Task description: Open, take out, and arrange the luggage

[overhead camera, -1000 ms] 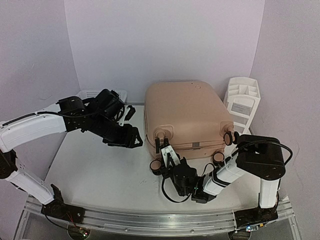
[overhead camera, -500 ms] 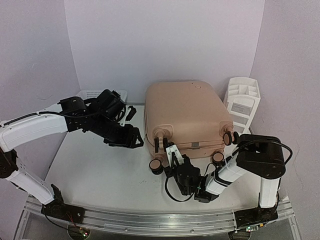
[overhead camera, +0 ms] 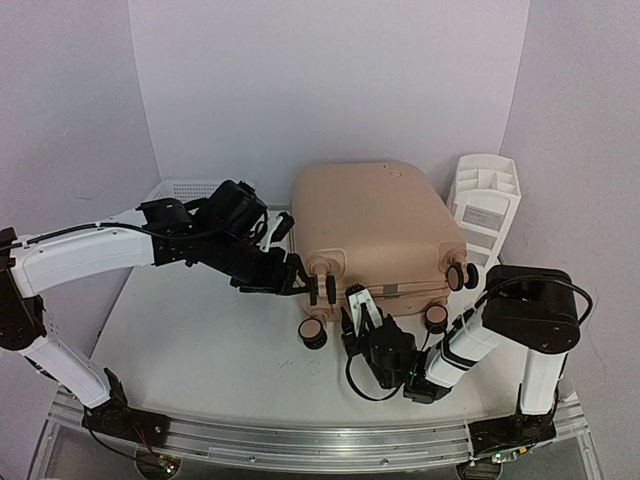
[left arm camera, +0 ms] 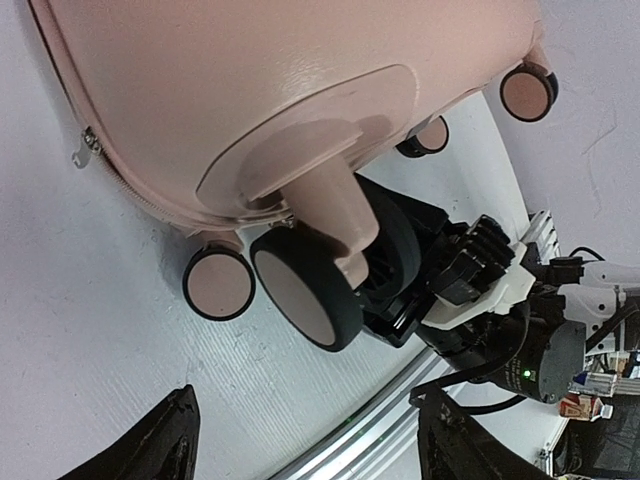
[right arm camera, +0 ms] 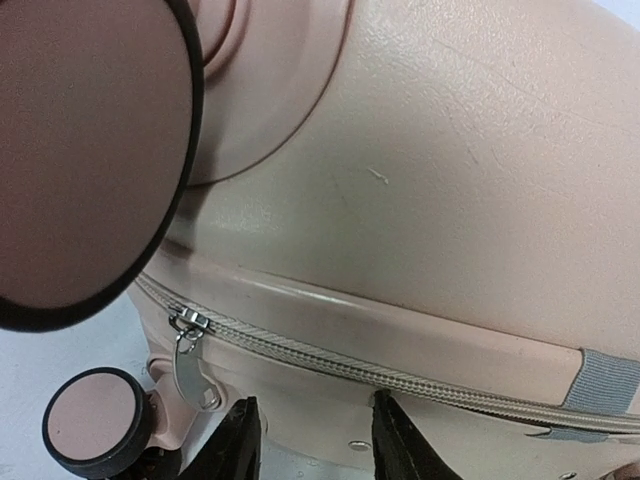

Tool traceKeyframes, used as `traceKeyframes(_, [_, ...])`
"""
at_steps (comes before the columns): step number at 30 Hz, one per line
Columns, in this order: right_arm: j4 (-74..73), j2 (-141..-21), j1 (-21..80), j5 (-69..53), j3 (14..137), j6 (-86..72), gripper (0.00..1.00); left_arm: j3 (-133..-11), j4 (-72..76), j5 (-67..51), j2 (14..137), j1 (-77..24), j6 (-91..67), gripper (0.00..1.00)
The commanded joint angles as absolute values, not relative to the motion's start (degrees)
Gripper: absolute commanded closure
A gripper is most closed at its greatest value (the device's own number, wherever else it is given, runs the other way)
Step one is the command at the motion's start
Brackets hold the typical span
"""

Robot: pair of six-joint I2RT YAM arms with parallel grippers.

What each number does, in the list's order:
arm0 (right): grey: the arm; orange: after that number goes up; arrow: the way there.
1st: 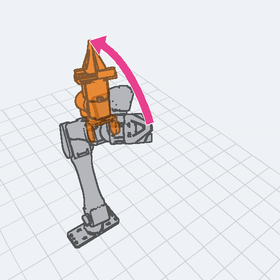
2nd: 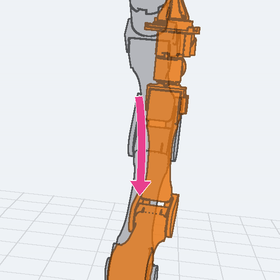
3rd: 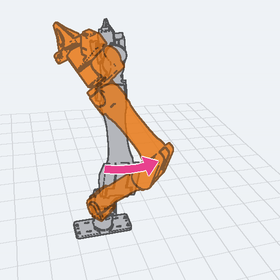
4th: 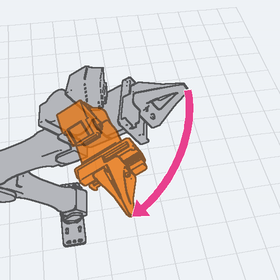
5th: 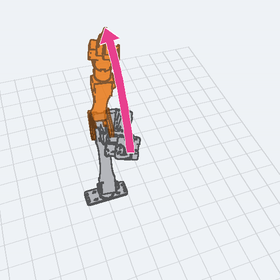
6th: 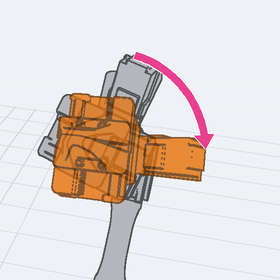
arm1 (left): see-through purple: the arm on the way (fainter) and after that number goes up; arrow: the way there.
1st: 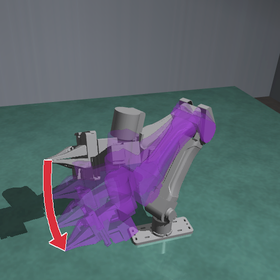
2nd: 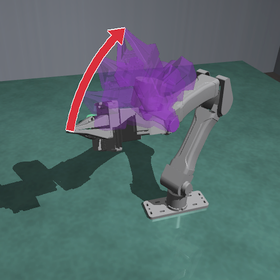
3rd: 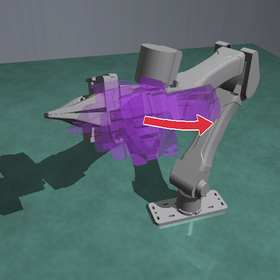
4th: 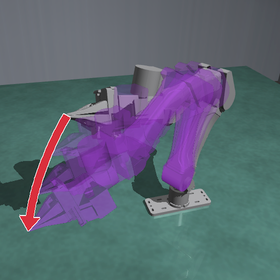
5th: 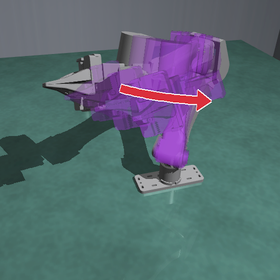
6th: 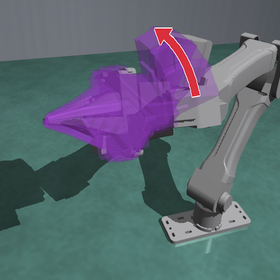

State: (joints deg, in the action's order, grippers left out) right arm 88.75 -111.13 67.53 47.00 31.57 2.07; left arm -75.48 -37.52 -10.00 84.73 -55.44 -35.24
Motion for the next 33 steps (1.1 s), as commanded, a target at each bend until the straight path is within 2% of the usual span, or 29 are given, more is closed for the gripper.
traceKeyframes(1, [91.7, -110.5, 67.4, 45.1, 32.7, -1.5, 0.60, -76.3, -32.3, -13.2, 86.6, -55.2, -33.9, 0.28])
traceKeyframes(13, [91.7, -114.7, 69.3, 46.1, 37.1, -1.4, 0.60, -77.9, -30.5, -14.9, 90.5, -55.1, -32.9, 0.39])
traceKeyframes(23, [91.6, -117.3, 70.0, 48.2, 40.1, -1.4, 0.58, -79.4, -30.4, -15.6, 93.4, -55.1, -32.1, 0.63])
traceKeyframes(27, [91.7, -118.6, 70.0, 49.8, 42.9, -0.8, 0.64, -79.1, -30.3, -15.6, 93.5, -55.1, -32.2, 0.79])
traceKeyframes(33, [94.2, -121.5, 70.1, 55.2, 46.9, 1.8, 0.79, -78.7, -30.3, -16.4, 93.7, -55.1, -32.2, 0.90])
